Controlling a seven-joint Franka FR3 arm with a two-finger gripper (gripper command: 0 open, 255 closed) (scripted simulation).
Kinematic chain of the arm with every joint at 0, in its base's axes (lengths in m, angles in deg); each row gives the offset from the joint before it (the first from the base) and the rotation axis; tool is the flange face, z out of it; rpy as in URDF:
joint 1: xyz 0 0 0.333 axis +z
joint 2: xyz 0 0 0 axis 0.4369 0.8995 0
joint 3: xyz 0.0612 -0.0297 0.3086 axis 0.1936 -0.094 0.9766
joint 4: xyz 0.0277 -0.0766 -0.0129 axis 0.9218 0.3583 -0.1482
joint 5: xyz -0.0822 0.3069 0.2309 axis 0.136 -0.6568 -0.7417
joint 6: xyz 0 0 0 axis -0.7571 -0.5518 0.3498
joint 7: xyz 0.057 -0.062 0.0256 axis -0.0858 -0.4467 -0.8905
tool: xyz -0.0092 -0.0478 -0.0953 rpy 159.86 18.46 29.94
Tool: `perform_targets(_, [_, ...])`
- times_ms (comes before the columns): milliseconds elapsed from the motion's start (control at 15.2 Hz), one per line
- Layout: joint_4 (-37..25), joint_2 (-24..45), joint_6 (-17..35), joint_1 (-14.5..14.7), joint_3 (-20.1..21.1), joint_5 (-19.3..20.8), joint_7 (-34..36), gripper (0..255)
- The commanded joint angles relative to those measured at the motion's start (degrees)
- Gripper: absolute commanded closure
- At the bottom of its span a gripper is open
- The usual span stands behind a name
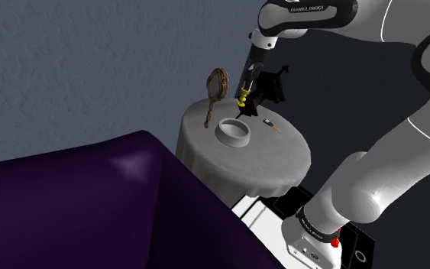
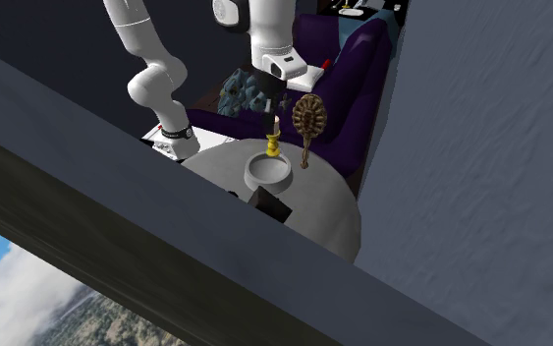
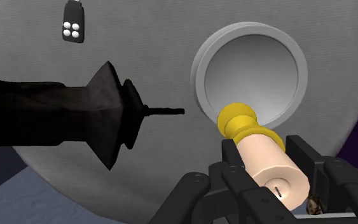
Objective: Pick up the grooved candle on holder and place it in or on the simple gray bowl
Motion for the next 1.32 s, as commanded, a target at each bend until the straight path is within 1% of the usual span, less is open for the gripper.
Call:
perform_targets(0, [3.88,-4.66,-0.74,0.81,1.42,1.07,2.7,255])
perform_targets(66, [5.99,-7.18,-1.15,1.11,2.21,1.5,4.0,255])
perform_targets(1254, [16.89,-3.96,12.92,0.85,1.51,1.28,3.86,255])
